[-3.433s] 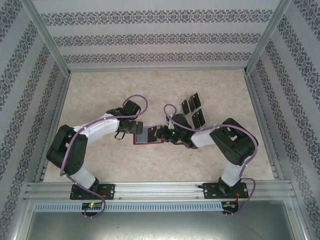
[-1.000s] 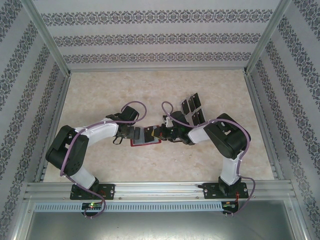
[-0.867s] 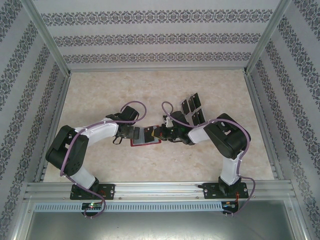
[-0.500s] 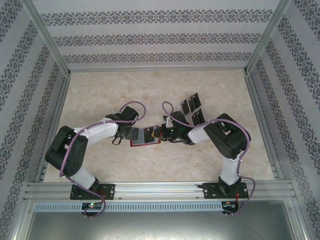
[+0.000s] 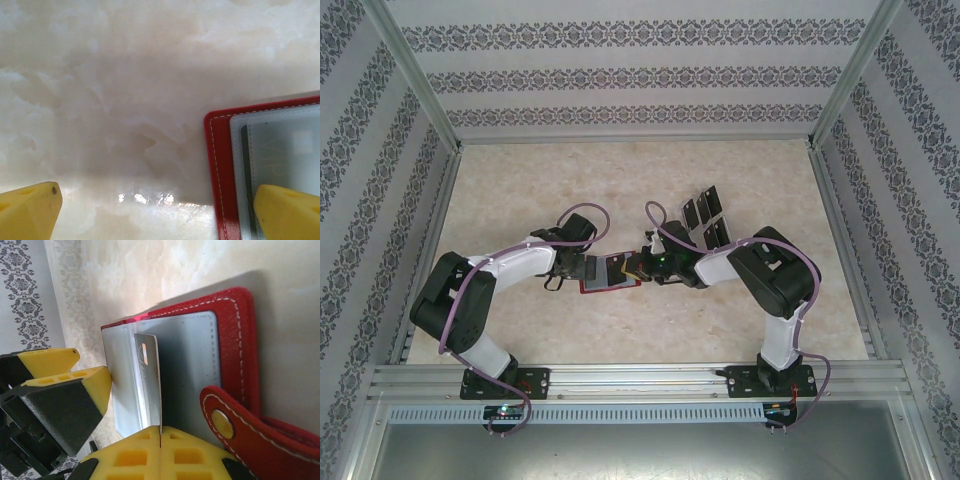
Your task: Put the credit cards into the card holder
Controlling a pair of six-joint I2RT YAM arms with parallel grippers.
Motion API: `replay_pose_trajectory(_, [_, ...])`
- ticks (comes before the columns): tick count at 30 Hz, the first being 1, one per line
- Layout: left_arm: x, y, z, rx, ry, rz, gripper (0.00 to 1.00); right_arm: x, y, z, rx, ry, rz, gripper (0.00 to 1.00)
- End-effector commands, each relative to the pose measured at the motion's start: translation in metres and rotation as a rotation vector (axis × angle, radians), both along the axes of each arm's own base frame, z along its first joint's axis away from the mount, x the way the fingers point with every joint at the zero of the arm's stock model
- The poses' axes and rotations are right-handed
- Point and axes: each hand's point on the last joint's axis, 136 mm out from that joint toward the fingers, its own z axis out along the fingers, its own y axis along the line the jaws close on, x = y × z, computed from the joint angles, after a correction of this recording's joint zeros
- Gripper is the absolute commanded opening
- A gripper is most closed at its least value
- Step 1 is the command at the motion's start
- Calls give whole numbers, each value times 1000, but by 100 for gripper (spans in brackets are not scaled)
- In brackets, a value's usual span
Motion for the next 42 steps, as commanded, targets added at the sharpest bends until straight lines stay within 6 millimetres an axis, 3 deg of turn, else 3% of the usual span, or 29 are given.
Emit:
replay_pose_trajectory(1, [-29, 19, -19, 67, 119, 19, 100, -9, 5, -13, -24, 61, 15, 0])
replay_pose_trajectory(18, [-31, 19, -22, 63, 130, 20, 100, -13, -12, -28, -63, 79, -33, 0])
replay_pose_trajectory(27, [-32, 19, -24, 62, 137, 22, 100, -15, 7, -20, -32, 45, 34, 0])
replay_pose_trajectory(42, [-32, 18, -26, 61, 145, 20, 100, 0, 15, -14, -10, 31, 22, 0])
